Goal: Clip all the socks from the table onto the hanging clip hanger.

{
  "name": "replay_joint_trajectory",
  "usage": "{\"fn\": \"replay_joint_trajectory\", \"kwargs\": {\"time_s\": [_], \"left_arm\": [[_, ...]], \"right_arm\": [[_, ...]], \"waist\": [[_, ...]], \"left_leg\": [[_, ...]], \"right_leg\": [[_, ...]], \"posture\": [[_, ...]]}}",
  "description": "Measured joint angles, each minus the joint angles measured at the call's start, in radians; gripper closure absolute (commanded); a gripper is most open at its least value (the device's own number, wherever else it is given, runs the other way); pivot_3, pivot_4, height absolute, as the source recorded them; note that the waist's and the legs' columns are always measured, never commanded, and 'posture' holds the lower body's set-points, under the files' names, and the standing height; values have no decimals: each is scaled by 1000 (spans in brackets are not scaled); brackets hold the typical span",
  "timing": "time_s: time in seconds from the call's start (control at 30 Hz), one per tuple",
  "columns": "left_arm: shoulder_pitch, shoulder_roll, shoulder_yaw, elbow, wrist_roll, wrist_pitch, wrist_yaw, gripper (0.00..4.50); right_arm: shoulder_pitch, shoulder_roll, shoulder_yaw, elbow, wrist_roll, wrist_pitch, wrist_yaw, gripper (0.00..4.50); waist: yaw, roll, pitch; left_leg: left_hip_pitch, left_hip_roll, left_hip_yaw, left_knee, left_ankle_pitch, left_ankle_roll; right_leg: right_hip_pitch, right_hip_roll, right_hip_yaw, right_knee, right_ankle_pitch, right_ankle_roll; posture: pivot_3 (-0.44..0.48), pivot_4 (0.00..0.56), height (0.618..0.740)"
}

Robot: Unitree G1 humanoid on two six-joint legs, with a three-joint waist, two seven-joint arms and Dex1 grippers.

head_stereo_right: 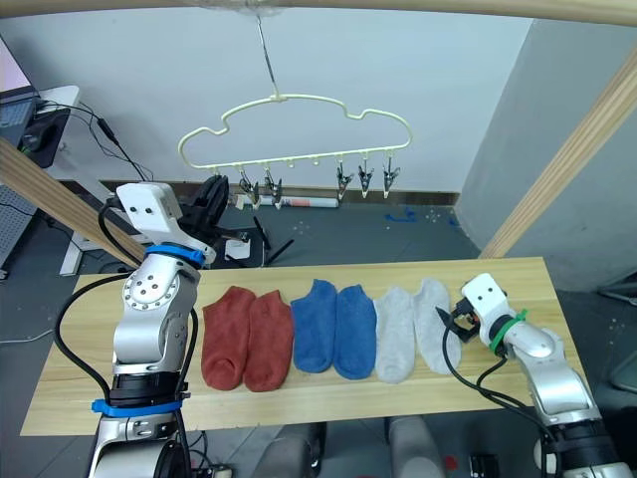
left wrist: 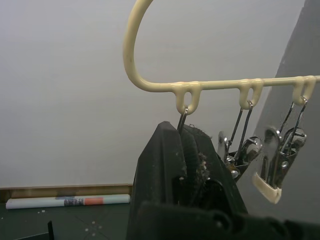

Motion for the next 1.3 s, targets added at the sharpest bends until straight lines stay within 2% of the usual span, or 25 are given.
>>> {"fn": "replay_joint_trajectory", "kwargs": {"time_s": [0.33,0.47,0.77,0.93,1.1,1.2,1.3], "left_arm": [[7,22,0,-36,-19,46,-22,4487],[10,25,1,-46,-26,58,-33,4500],[22,32,1,-55,-56,81,-64,4500],[25,39,2,-65,-94,114,-98,4500],[18,54,9,-77,-157,170,-144,4500],[1,77,21,-78,-211,227,-175,4500],[-14,84,26,-78,-256,274,-195,4500]], "right_arm": [[-115,79,30,192,-1,1,67,0],[-137,97,20,231,15,51,67,1241],[-79,79,24,177,6,50,86,4485],[-55,52,33,118,-7,48,102,4485],[-47,-31,27,-79,-1,61,152,4485],[-92,-77,26,-230,29,107,209,4485],[-156,-81,56,-303,52,129,252,4485]], "waist": [[0,1,10],[-1,2,10],[-2,2,10],[-2,4,12],[-2,5,14],[-4,5,16],[-2,3,17]], "left_leg": [[0,0,0,0,0,0],[0,0,0,0,0,0],[0,0,0,0,0,0],[0,0,0,0,0,0],[-1,0,1,0,0,0],[-1,0,0,0,0,0],[-1,0,0,0,0,0]], "right_leg": [[0,0,0,0,0,0],[0,0,0,0,0,0],[0,0,1,0,0,0],[0,0,1,0,0,0],[-1,0,1,0,0,0],[-2,0,1,0,0,0],[-2,0,0,0,0,0]], "posture": [[-95,358,740],[-93,360,740],[-101,360,740],[-100,358,740],[-110,356,740],[-119,353,740],[-121,348,740]]}}
